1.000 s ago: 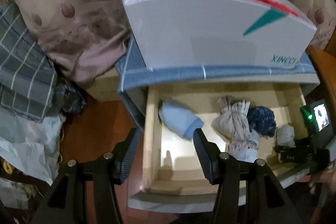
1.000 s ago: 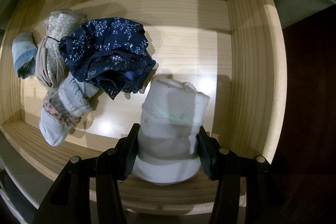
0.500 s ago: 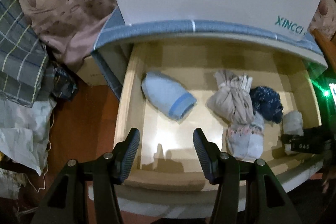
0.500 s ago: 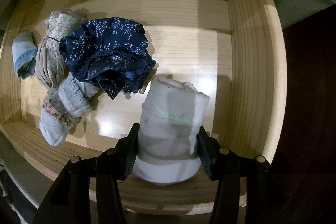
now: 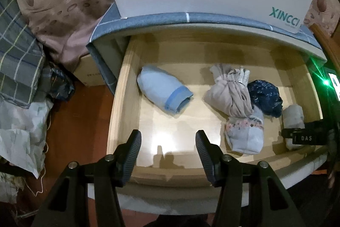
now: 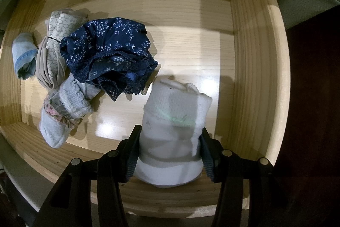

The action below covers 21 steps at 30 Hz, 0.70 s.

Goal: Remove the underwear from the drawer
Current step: 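Withdraw the left tool from the box back over the drawer, then lift the white rolled sock with the right gripper and carry it to the box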

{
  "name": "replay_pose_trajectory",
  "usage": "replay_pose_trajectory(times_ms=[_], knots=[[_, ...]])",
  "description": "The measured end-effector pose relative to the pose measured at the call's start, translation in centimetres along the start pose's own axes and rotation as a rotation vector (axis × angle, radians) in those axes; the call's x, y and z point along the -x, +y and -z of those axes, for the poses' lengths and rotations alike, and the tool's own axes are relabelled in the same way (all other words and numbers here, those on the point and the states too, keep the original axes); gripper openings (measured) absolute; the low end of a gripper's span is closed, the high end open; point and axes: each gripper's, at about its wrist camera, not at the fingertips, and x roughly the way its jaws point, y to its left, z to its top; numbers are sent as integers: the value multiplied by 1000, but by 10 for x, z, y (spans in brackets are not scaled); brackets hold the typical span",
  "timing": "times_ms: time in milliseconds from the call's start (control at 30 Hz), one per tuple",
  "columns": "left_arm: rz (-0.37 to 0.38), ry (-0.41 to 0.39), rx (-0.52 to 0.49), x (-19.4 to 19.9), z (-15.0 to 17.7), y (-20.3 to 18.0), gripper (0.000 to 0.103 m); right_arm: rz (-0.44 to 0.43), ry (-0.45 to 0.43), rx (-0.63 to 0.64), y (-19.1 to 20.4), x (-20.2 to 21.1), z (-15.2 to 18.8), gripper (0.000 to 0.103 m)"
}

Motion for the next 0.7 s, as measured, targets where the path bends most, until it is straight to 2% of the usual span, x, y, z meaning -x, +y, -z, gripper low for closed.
replay_pose_trajectory(times_ms=[433, 700], knots=[[3, 11, 29, -1, 4, 6, 54, 6, -18, -8, -2, 2, -2, 48], [1, 4, 21, 0, 6, 4, 54, 12, -98, -6, -2, 18, 1, 46]])
